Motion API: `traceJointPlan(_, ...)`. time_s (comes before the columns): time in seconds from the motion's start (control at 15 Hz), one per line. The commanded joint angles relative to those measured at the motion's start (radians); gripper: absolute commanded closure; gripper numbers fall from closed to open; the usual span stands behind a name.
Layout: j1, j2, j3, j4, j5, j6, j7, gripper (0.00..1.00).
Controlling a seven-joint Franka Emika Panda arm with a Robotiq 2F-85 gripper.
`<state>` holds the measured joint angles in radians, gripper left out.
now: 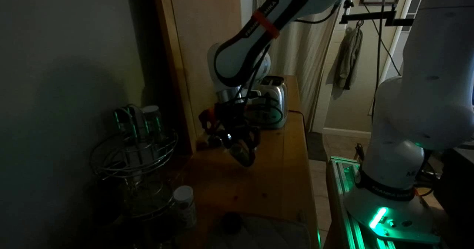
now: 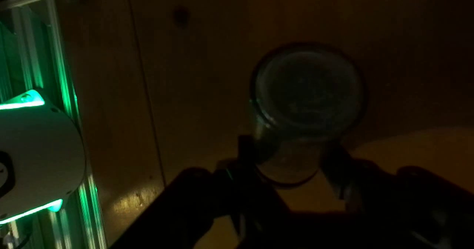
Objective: Flip the bottle over
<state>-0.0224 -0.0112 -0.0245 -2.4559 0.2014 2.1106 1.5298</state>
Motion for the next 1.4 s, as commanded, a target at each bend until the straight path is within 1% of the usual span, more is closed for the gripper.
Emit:
traceJointPlan(0.0,0.008,-0.023,0.015,0.001,-0.155,0.046,0.134,0.76)
traceJointPlan(0.27,0.019,-0.017,0.038,0.011,-0.319,0.049,0.237,0.76)
traceJointPlan(0.4,0.029,0.007,0.05,0.034,-0.372,0.04,0.278,0.76)
traceJointPlan(0.67,0.049,0.065,0.067,0.094,-0.422,0.04,0.327,0.76)
traceJointPlan(0.93,0.069,0.116,0.062,0.138,-0.446,0.038,0.351,0.76)
traceJointPlan(1.0,0.064,0.09,0.053,0.104,-0.445,0.046,0.338,0.73)
traceJointPlan(1.07,0.064,0.092,0.049,0.103,-0.443,0.045,0.335,0.26)
traceJointPlan(1.13,0.061,0.083,0.046,0.096,-0.44,0.045,0.329,0.25)
traceJointPlan(1.33,0.056,0.067,0.033,0.08,-0.437,0.046,0.321,0.04)
